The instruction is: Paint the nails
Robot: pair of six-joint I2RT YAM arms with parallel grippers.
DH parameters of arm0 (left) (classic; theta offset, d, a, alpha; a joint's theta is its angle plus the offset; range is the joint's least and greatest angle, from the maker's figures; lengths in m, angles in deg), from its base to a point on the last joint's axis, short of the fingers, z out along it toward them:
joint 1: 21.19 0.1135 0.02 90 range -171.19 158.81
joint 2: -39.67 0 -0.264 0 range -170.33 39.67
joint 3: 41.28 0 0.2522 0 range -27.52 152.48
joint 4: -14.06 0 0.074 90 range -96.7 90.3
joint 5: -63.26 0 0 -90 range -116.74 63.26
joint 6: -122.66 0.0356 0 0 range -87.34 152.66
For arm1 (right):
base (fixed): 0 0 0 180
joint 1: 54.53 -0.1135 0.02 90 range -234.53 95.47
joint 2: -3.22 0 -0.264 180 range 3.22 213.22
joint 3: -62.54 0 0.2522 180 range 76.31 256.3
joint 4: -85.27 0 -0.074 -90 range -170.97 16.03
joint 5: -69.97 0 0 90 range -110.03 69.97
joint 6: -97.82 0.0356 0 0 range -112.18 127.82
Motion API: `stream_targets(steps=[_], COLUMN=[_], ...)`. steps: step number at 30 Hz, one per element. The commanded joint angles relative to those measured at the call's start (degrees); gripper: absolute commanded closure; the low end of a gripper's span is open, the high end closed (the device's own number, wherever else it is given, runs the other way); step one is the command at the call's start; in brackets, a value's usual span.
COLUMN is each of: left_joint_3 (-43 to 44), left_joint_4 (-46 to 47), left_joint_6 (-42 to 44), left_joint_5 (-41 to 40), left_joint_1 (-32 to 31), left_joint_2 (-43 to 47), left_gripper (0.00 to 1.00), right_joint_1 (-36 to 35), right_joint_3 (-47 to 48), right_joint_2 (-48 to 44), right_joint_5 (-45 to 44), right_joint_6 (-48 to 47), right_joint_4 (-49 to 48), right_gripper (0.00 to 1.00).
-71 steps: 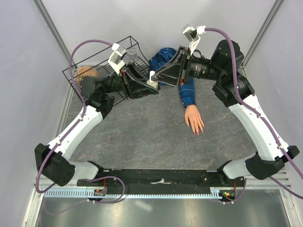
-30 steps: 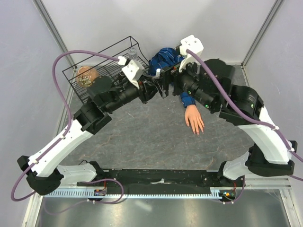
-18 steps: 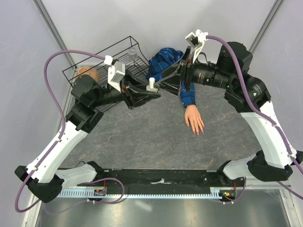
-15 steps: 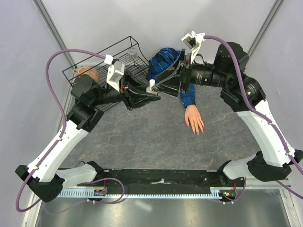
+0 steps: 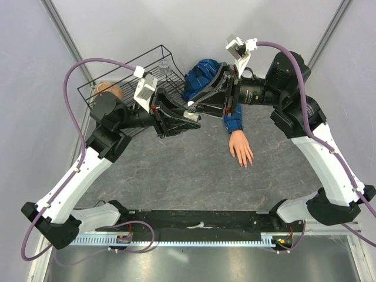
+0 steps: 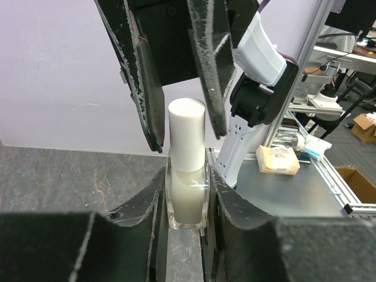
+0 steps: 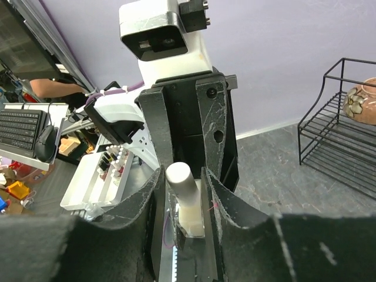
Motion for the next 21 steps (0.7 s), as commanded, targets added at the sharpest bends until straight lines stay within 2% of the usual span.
stream_targets(steps=[1, 5, 8, 9, 10, 13, 15, 16, 17, 18, 19, 20, 21], left_joint_3=[3.24, 4.39, 5.0, 5.18, 5.62, 6.06, 5.54, 5.36, 5.62, 6.49, 7.28, 8.16, 10.17], left_joint_4=[-0.5, -1.03, -1.38, -1.82, -3.47, -6.73, -7.27, -7.53, -8.66, -8.94, -9.11, -10.42, -10.61], left_joint_6=[-2.91, -4.05, -3.96, -3.18, -2.65, 1.3, 4.99, 7.09, 12.51, 15.78, 19.29, 26.29, 28.62], left_joint_5=[-1.7, -2.93, -4.08, -5.12, -6.26, -13.72, -23.55, -26.89, -35.54, -39.72, -43.15, -50.15, -53.09], left_joint_1=[0.21, 0.56, 0.74, 0.74, 0.74, 0.74, 0.48, 0.04, -1.96, -3.38, -4.69, -7.58, -8.74], left_joint_2=[-0.92, -1.54, -1.71, -1.63, -1.63, -1.01, -0.23, -0.13, -0.22, -1.0, -1.62, -2.67, -4.6], left_gripper=[0.98, 0.98, 0.98, 0.98, 0.98, 0.98, 0.98, 0.98, 0.98, 0.98, 0.98, 0.98, 0.98], right_joint_1=[-0.15, -1.29, -2.7, -2.96, -3.22, -6.02, -11.02, -19.23, -23.14, -28.83, -30.89, -32.65, -34.67], right_joint_3=[-0.48, 1.37, 3.3, 3.57, 3.83, 5.58, 7.68, 9.27, 13.02, 15.67, 18.57, 24.6, 27.45], right_joint_2=[0.08, 1.4, 1.93, 1.93, 1.93, 2.1, 2.45, 4.11, 5.52, 7.18, 11.12, 13.07, 16.48], right_joint_5=[0.21, -2.16, -6.02, -7.34, -9.44, -21.2, -41.19, -50.76, -69.39, -75.76, -81.91, -88.93, -91.87], right_joint_6=[-1.54, -5.31, -8.66, -8.92, -9.62, -11.81, -13.92, -15.07, -15.43, -15.0, -14.56, -15.16, -15.52], right_joint_4=[-1.12, 3.88, 8.37, 9.34, 10.04, 13.91, 17.93, 19.96, 24.51, 26.99, 29.54, 34.26, 36.4], right_gripper=[0.63, 0.67, 0.8, 0.92, 0.99, 1.0, 1.0, 1.0, 1.0, 1.0, 1.0, 1.0, 1.0])
